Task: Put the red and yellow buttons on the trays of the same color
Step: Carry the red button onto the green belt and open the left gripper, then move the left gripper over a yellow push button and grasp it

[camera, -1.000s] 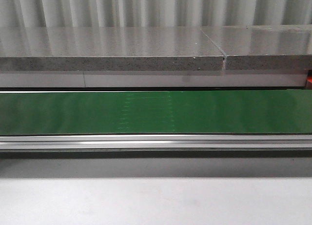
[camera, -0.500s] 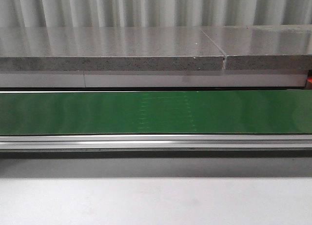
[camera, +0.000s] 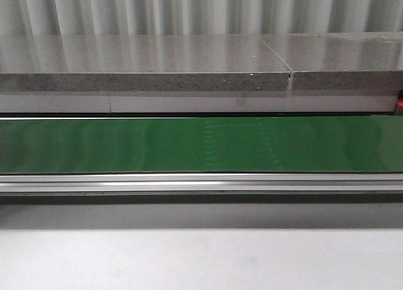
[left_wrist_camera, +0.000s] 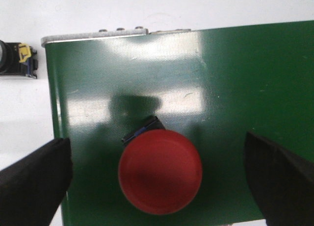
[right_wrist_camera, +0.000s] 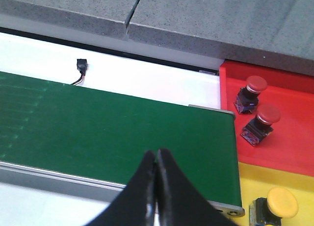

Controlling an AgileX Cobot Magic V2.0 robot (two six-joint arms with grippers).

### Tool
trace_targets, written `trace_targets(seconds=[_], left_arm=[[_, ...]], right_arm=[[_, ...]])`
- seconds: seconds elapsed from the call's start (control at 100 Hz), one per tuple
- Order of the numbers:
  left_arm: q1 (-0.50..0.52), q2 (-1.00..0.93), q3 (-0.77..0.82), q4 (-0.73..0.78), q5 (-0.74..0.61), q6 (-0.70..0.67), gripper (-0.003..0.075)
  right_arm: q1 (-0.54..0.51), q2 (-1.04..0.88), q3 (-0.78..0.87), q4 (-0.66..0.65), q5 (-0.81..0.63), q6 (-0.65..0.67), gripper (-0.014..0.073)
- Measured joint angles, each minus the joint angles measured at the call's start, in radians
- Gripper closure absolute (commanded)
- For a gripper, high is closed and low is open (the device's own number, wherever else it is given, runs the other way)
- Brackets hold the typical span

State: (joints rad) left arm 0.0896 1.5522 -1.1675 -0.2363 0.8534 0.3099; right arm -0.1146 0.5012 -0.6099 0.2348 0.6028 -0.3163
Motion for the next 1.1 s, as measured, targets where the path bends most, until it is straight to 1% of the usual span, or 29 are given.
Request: trace_targets(seconds=[0.21,0.35,0.47,0.6,0.73,0.87,0.99,1.1], left_arm=[[-0.004,-0.113,-0.004,-0.006,0.005,0.0,0.0069],[0.008,-0.188,-0.004,-0.01,-0.019,-0.02,0.0069],[0.064,-0.218,-0.006,-0.004,-0.027,-0.068,0.0069],[0.162,-0.218,0.001,0.002,-0.03,-0.119,0.0069],[0.258,-0.191,0.025,0.007,-0.053,-0.151,0.0069],[0.33,-0.128,0.052,0.008,-0.082,-0.171,0.0069],[0.362,-0.054,0.058,0.009,-0.101,-0.177,0.0069],[0.367,0.014,0.058,0.009,-0.135,-0.177,0.0069]], right_arm=[[0.0,0.0,0.0,0.0,0.0,0.0,0.0662],[0.0,0.0,0.0,0.0,0.0,0.0,0.0662],[0.0,0.0,0.0,0.0,0.0,0.0,0.0662],[0.0,0.0,0.0,0.0,0.0,0.0,0.0662],[0.0,0.0,0.0,0.0,0.0,0.0,0.0662],[0.0,0.0,0.0,0.0,0.0,0.0,0.0662],[0.0,0.0,0.0,0.0,0.0,0.0,0.0662],[0.0,0.0,0.0,0.0,0.0,0.0,0.0662]])
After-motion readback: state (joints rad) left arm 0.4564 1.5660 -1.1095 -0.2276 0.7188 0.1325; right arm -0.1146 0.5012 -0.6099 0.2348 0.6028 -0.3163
